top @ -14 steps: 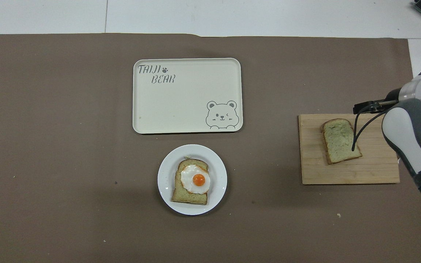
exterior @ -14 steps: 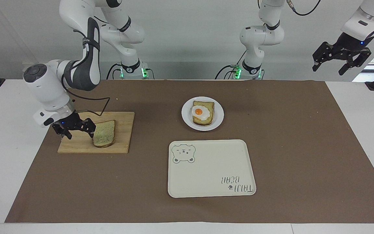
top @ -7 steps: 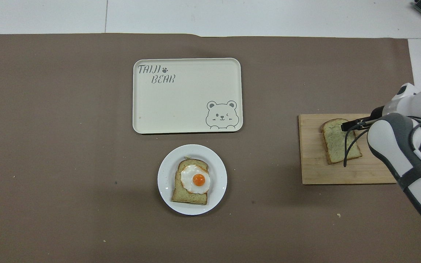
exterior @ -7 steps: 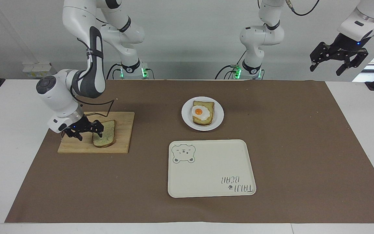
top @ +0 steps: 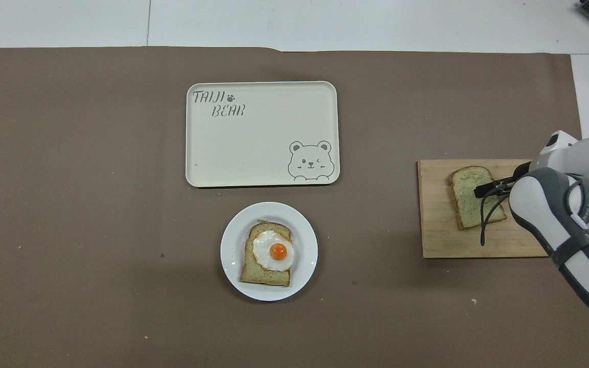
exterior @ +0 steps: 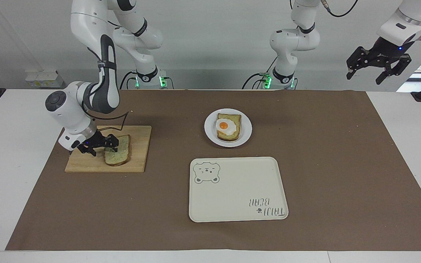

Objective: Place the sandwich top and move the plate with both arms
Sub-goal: 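Reach the right gripper down to the bread slice on the board, then grasp the bread slice edge with the right gripper and lift it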

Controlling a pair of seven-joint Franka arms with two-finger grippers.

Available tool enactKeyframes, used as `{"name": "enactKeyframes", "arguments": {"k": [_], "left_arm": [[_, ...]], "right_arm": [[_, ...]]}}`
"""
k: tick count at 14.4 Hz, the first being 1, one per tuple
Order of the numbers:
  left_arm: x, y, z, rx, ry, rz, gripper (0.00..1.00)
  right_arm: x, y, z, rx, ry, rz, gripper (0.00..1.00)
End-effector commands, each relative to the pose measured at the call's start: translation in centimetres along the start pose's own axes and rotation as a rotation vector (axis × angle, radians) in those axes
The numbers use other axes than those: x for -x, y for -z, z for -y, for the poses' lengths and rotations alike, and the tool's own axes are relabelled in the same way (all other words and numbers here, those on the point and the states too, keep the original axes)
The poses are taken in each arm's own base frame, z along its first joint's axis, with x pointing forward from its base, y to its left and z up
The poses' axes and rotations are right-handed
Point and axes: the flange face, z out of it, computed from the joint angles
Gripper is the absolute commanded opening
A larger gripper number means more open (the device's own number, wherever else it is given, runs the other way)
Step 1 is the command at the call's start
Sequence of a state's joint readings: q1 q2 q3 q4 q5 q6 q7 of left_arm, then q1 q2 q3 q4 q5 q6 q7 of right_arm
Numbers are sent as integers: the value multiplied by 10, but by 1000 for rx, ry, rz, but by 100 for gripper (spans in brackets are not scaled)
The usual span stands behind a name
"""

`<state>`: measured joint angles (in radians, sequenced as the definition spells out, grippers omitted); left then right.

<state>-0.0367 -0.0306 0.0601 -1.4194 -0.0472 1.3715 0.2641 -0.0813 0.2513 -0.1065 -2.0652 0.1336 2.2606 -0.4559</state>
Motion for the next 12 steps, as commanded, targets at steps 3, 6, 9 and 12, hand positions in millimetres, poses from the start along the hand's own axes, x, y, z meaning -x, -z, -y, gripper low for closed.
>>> {"name": "enactKeyframes", "arguments": {"k": [3,6,9,12], "left_arm": [[11,0,-5,9,4,15,100],[11,1,-3,8,7,10,100],[10,0,-2,9,8,12,100],[10,0,-2,7,7,12,100]], "right_arm": [[5,-7,-2,-17,18,-12,30],[5,-9,-3,-30,-25,-3,0],[3,-7,-5,-30,-20,-6,0],[1,3,-7,-38,-29,-2,0]]}}
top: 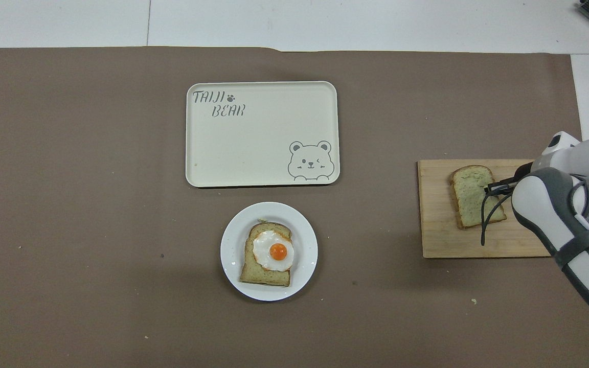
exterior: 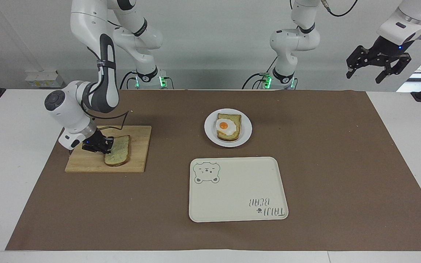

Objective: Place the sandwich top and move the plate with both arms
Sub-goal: 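Grasp the bread slice edge with the right gripper and lift it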

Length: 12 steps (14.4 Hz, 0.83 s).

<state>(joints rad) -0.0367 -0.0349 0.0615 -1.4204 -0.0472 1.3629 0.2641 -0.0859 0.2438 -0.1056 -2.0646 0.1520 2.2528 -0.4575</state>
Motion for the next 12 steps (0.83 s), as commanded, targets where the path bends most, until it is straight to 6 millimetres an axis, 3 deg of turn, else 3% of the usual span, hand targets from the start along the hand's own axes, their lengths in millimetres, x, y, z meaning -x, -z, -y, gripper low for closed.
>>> {"name": "enactKeyframes", "arguments": {"k": [1,12], "left_arm": [[8,-1,0,6,9,7,100],[9,0,2,6,19,2,100]], "right_arm": [[-3,6,-5,-27,-12,7,0],[-15,101,20,-197,6,61,0]]}}
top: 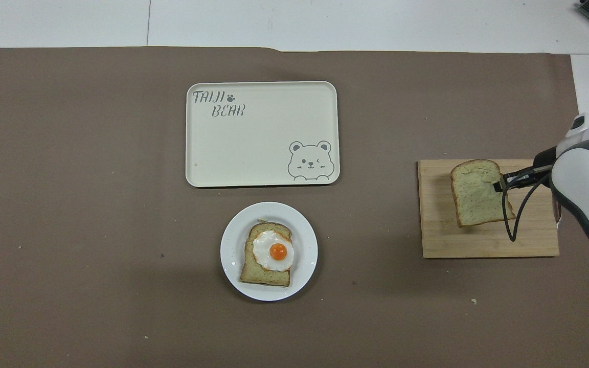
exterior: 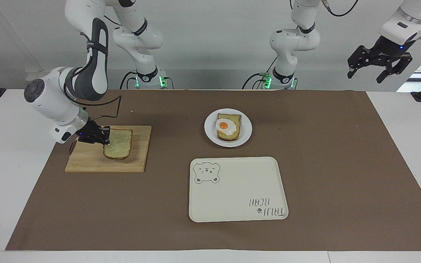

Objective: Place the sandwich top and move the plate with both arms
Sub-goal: 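Grasp the bread slice edge with the right gripper and lift it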

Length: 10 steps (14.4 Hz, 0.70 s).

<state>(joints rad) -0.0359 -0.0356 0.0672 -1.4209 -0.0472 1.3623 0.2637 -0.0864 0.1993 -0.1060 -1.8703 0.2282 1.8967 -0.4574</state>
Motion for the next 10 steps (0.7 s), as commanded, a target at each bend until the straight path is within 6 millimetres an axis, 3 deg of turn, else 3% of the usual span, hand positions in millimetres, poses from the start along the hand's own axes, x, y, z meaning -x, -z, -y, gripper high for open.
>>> {"name": "enactKeyframes", "arguments": {"k": [1,6,9,10], "left_arm": [[8,0,-2,9,9,2,100],[8,0,-7,14,5,5,100],[8,0,-5,14,5,4,100],[8,0,-5,14,3,4,100]], "right_arm": [[0,23,9,-101,3,-7,0],[4,26,31,-237,13,40,0],[4,24,52,-276,24,60,0],[-1,19,70,-279,31,76,0]]}}
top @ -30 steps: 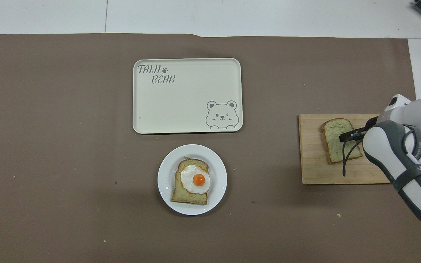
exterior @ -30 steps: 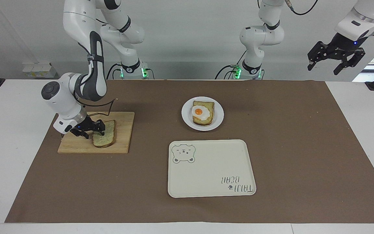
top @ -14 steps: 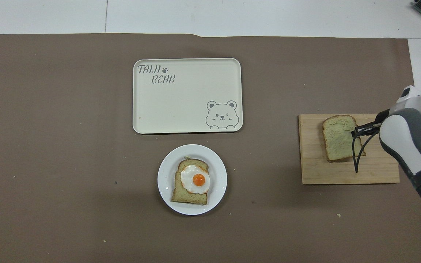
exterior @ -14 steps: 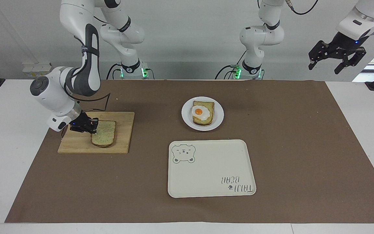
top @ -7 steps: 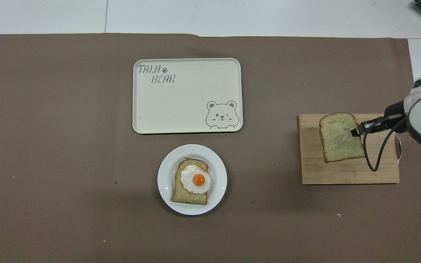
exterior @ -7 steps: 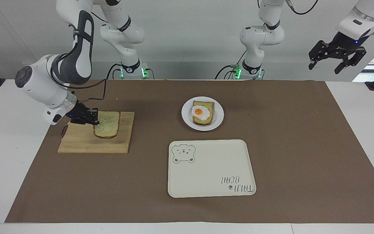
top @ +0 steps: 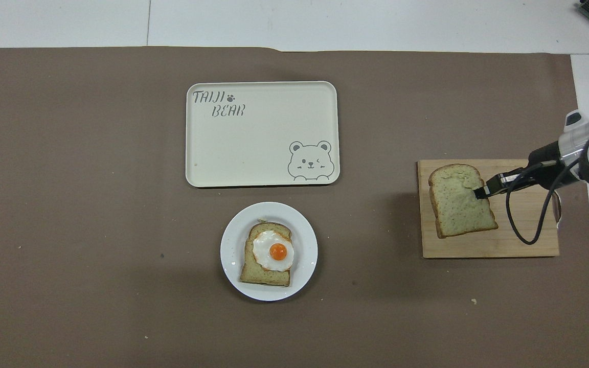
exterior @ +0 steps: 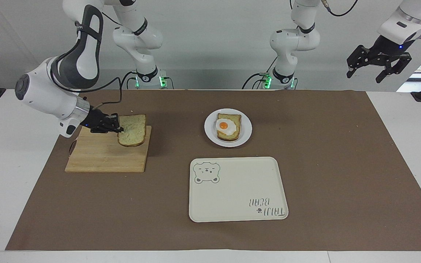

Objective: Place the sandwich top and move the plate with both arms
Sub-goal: 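Carry the bread slice with the right gripper onto the egg toast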

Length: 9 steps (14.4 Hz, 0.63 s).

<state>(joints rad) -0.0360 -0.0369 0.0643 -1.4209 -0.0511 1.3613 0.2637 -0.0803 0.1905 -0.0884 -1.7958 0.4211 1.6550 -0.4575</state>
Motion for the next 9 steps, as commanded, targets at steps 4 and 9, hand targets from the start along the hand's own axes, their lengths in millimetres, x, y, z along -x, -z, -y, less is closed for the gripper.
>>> {"name": "enactKeyframes", "arguments": {"k": [4,9], "left_arm": [[9,-1,-1,9,9,6,100],[9,0,0,9,12,5,100]], "right_arm": [[-16,-35,81,-9,-11,51,0],[-29,-75,156,17,-50,18,0]]}}
